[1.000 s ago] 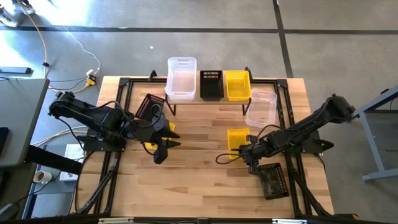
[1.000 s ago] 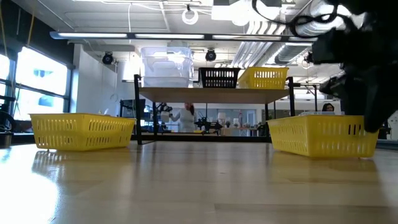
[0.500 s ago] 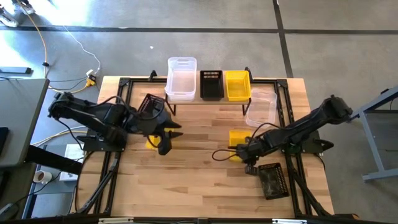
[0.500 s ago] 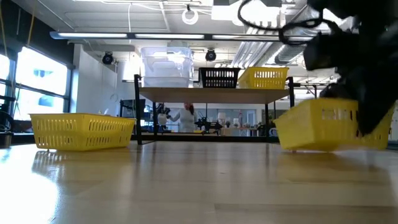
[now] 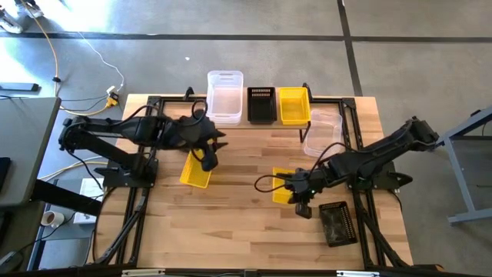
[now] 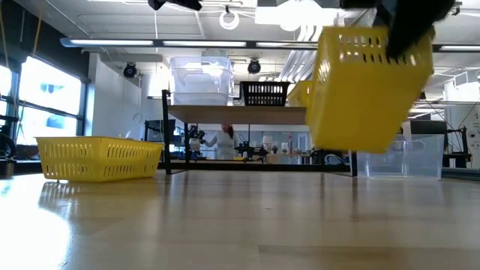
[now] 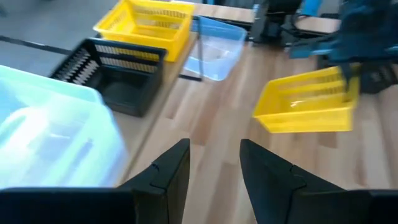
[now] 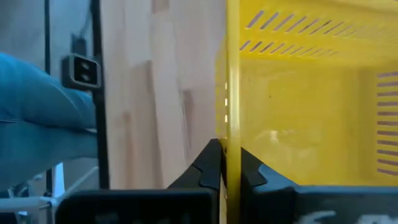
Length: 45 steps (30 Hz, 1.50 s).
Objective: Stack baskets on shelf by color
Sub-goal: Stack the right yellow bin on top of the yellow bin
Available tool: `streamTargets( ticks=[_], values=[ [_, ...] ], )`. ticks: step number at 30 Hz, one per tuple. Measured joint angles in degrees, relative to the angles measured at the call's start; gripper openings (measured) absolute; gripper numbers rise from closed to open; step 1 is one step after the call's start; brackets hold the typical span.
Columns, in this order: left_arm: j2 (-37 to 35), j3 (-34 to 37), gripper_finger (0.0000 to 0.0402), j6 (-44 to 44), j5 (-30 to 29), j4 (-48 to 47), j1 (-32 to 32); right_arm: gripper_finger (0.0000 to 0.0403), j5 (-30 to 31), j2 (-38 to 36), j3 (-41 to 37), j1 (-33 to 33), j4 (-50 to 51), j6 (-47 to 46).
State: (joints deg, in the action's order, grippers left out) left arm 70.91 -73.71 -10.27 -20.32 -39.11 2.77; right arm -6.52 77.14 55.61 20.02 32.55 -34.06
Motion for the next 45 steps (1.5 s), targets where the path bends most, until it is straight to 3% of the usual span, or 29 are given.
streamTargets(
  ticks=[11,23,34,39,45],
  values=[
    [0.0,0.0,0.013,6.0,0.37,-0.02,5.56,0.0,0.33,0.0,12.99,-3.83,12.37,7.63],
    [0.0,0.0,0.013,8.99,1.27,0.0,6.29,0.0,0.12,-0.02,24.34,-10.77,25.81,18.48],
    [0.0,0.0,0.013,9.01,-1.61,0.0,6.6,0.0,15.07,-0.04,37.31,-19.8,43.01,35.36],
    [0.0,0.0,0.013,9.01,-1.86,0.01,8.2,0.0,22.65,-0.07,37.47,-25.16,43.85,45.53],
    [0.0,0.0,0.013,8.97,-1.95,0.02,10.67,0.0,25.51,-0.19,32.77,-30.78,42.14,51.51]
  ],
)
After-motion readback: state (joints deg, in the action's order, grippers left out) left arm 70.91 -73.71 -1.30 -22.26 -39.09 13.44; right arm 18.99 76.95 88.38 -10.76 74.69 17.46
